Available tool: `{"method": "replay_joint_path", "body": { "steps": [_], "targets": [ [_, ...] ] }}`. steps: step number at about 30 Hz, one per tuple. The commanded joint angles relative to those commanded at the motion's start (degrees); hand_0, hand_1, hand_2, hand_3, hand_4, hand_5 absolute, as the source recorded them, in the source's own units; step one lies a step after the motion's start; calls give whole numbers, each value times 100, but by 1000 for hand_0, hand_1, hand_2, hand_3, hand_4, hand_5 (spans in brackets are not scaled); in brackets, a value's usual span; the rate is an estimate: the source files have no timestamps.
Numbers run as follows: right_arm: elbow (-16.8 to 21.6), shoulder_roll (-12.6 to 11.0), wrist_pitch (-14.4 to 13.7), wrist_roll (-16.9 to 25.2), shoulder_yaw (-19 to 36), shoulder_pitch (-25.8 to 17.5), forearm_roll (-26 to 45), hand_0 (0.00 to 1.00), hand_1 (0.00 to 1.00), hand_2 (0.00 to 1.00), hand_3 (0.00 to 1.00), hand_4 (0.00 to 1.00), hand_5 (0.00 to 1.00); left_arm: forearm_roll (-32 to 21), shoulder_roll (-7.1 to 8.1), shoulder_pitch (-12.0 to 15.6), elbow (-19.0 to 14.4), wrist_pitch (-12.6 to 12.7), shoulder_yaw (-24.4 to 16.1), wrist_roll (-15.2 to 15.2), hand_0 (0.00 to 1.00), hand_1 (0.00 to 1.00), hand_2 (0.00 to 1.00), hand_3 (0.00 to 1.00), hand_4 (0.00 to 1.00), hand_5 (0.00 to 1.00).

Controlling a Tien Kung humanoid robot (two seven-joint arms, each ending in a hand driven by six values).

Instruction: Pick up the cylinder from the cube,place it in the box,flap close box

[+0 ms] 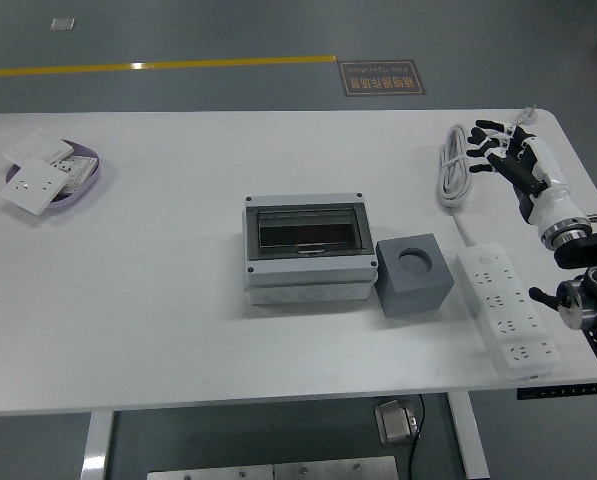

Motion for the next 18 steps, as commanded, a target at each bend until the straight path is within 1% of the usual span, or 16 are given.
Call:
{"method": "replay_joint_path", "body": {
  "steps": [1,2,7,8,12,16,18],
  "targets": [
    [30,-10,-27,-15,21,2,-37,618,633,646,666,765,457,26,11,-4,-3,0,-21,-1,582,625,583,608,742,162],
    [54,-17,-45,-21,44,-1,-63,650,639,652,659,791,344,54,20,-6,-7,-1,-46,-3,582,625,582,607,739,161],
    [180,-26,-86,-3,232,-70,-161,650,639,652,659,791,344,183,55,-11,-20,-34,-160,-34,582,625,582,607,739,161],
    [203,-26,-84,6,270,-87,-171,576,638,651,661,799,195,200,59,-11,-20,-37,-175,-36,582,624,582,607,738,161],
    [273,-12,-73,50,429,-162,-192,576,638,651,661,799,195,220,68,-16,-12,-29,-200,-24,582,624,582,607,738,161],
    [271,23,-79,76,551,-226,-193,567,629,650,658,793,196,235,60,-37,-13,49,-187,45,581,625,583,607,739,162],
    [260,38,-77,80,585,-247,-199,567,629,650,658,793,196,222,60,-51,-8,40,-179,34,581,625,583,607,739,162]
  ]
}}
